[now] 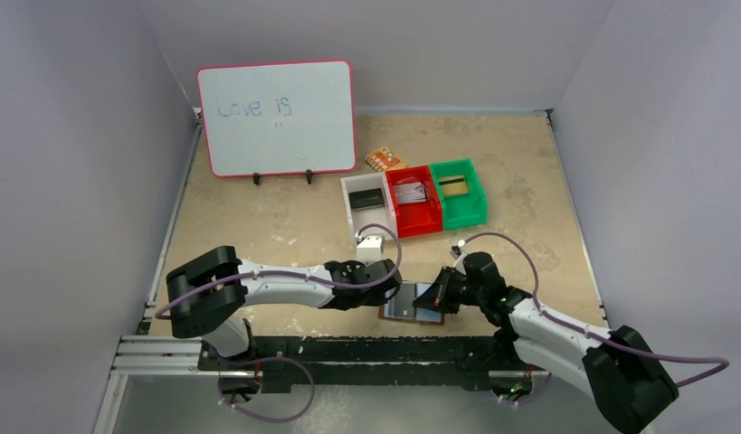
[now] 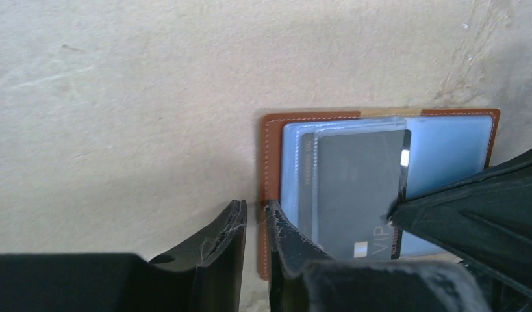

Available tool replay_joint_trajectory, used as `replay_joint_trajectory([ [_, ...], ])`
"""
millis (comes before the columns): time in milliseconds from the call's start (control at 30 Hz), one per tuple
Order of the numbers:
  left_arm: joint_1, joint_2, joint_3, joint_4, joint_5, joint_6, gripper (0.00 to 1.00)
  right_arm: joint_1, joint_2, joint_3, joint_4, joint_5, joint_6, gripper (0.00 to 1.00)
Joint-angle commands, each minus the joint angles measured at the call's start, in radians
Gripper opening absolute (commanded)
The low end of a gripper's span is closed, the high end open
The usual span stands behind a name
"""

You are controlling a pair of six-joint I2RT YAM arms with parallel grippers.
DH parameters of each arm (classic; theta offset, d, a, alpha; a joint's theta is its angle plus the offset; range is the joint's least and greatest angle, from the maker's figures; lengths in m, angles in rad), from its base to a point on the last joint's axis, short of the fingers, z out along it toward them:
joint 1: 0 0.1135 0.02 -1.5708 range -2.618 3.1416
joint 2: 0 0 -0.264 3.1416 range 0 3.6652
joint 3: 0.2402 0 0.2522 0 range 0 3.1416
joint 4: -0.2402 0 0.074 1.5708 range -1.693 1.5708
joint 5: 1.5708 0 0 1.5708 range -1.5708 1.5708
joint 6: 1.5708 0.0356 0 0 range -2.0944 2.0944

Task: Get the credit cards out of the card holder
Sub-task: Remove the credit card from the card holder.

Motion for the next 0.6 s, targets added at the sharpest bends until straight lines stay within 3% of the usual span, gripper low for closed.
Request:
replay_joint_trajectory([
  [0, 0.003, -0.084, 0.001, -0.054, -0.017, 0.045, 0.2, -0.004, 0.048, -0.02, 0.063, 0.019, 0.022, 0.0],
  [267, -0.004, -0.058, 0.067, 0.014, 0.107, 0.131, 0.21, -0.004, 0.166, -0.024, 0.177, 0.009, 0.024, 0.0],
  [400, -0.004, -0.014, 0.076, 0.074, 0.17, 0.119, 0.17, -0.005, 0.174, -0.028, 0.19, 0.015, 0.033, 0.0],
  [567, -0.004, 0.069, 0.092, 0.033, 0.186, 0.101, 0.1, -0.004, 0.16, -0.041, 0.184, 0.022, 0.043, 0.0],
])
